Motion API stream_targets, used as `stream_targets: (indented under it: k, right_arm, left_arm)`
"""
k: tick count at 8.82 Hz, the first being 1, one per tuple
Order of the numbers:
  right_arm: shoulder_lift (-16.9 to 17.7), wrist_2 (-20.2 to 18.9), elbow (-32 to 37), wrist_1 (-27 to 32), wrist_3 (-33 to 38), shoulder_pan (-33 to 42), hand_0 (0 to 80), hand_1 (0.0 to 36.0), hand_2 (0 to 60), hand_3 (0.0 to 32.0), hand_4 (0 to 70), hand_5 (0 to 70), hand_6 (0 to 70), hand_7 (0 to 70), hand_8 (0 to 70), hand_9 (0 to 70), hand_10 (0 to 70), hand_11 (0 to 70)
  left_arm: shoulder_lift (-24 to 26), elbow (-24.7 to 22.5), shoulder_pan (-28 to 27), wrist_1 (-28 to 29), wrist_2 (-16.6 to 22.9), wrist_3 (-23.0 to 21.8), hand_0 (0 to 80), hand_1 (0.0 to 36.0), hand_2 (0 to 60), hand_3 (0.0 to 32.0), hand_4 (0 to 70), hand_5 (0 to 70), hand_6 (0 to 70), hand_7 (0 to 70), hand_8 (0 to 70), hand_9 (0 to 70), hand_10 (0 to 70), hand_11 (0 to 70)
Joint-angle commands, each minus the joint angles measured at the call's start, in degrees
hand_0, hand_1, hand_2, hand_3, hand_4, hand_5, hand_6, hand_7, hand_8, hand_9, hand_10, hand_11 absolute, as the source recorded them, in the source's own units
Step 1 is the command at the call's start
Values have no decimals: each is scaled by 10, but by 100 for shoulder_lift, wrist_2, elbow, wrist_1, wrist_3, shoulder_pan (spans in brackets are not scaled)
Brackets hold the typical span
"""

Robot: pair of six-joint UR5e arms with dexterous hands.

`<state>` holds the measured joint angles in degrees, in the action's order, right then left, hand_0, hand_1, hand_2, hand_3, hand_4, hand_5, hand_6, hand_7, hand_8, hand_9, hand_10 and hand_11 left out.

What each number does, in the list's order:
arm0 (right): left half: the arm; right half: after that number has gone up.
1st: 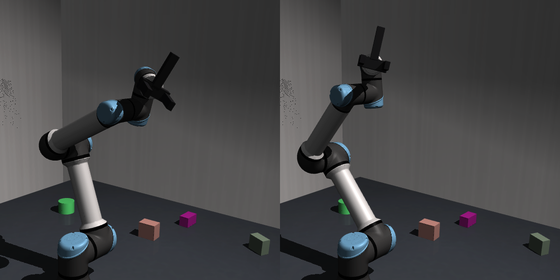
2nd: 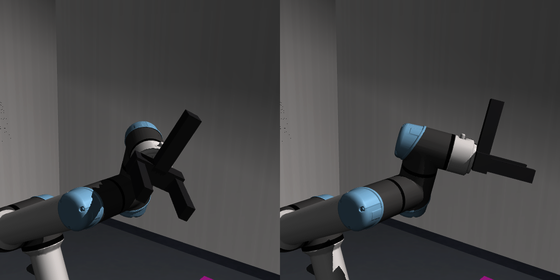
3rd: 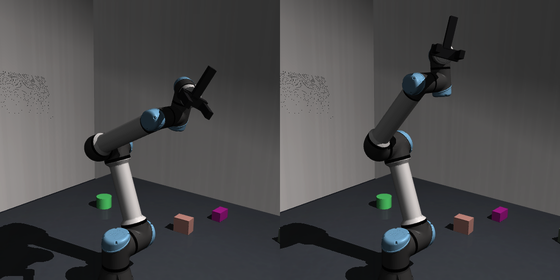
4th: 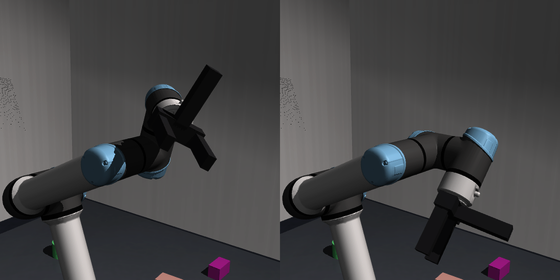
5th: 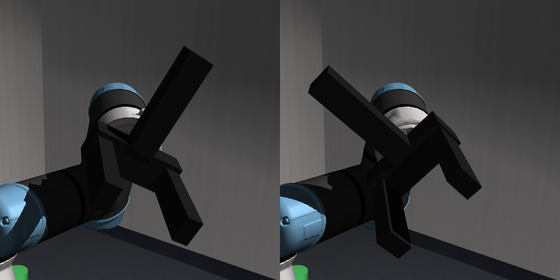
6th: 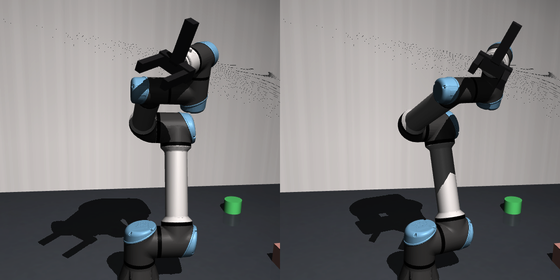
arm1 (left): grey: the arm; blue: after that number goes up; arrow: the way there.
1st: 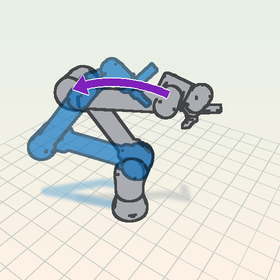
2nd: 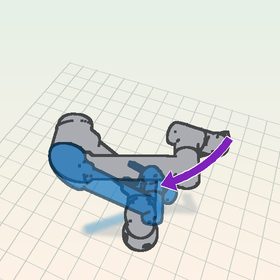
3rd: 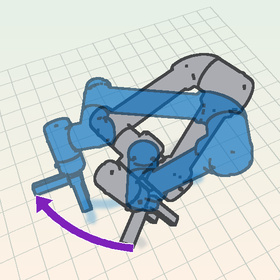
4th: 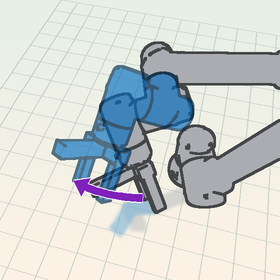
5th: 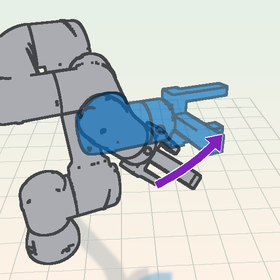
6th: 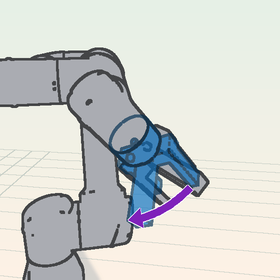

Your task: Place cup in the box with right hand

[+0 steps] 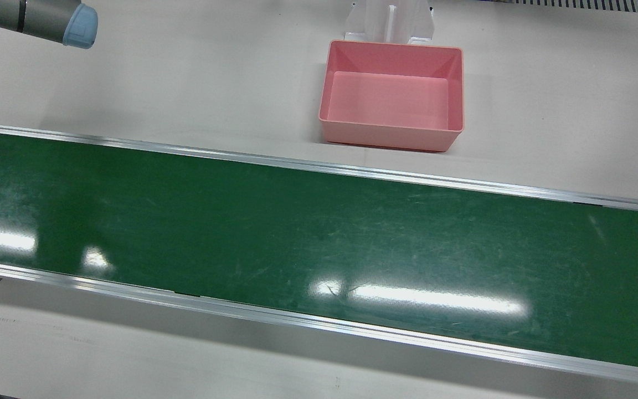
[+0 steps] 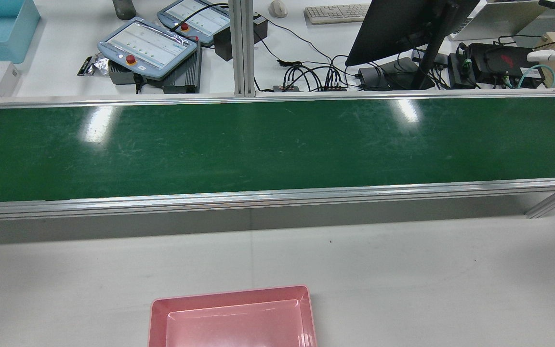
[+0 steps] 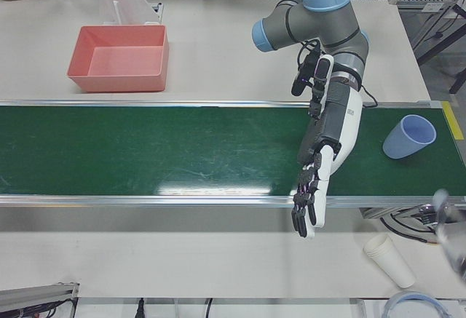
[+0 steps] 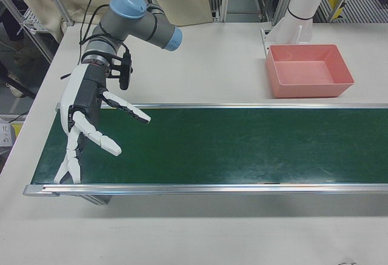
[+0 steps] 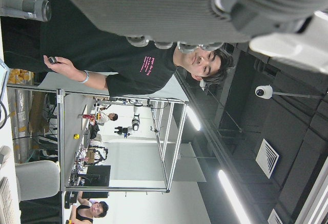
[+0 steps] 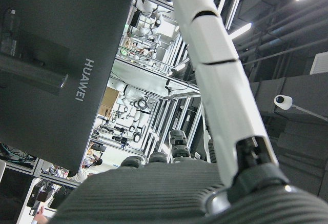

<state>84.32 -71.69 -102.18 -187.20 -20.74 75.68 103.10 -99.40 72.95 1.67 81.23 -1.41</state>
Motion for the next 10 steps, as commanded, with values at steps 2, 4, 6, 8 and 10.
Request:
stream_targets:
  k: [2, 4, 6, 8, 10]
  right_arm:
    - [293, -1154, 5, -97, -1372, 844, 800, 315, 34, 0, 108, 94, 31, 36, 0, 0, 0, 0]
    - [304, -1154, 5, -88, -1345, 835, 563, 187, 28, 0, 80, 54, 9, 0, 0, 0, 0, 0]
    - [304, -1154, 14, -88, -1319, 826, 531, 161, 29, 0, 82, 47, 7, 0, 0, 0, 0, 0]
    - [330, -1154, 14, -88, -1057, 826, 542, 167, 0, 0, 92, 50, 9, 0, 0, 0, 0, 0]
    - [522, -1163, -4, -62, -1002, 835, 537, 178, 34, 0, 82, 51, 9, 0, 0, 0, 0, 0]
  left_arm:
    - [0, 0, 0, 0, 7, 0, 0, 0, 0, 0, 0, 0, 0, 0, 0, 0, 0, 0]
    - [0, 0, 0, 0, -2, 0, 0, 0, 0, 0, 0, 0, 0, 0, 0, 0, 0, 0]
    - [-9, 0, 0, 0, -2, 9, 0, 0, 0, 0, 0, 0, 0, 0, 0, 0, 0, 0]
    - [0, 0, 0, 0, -2, 0, 0, 0, 0, 0, 0, 0, 0, 0, 0, 0, 0, 0]
    - [-9, 0, 0, 0, -2, 0, 0, 0, 0, 0, 0, 0, 0, 0, 0, 0, 0, 0]
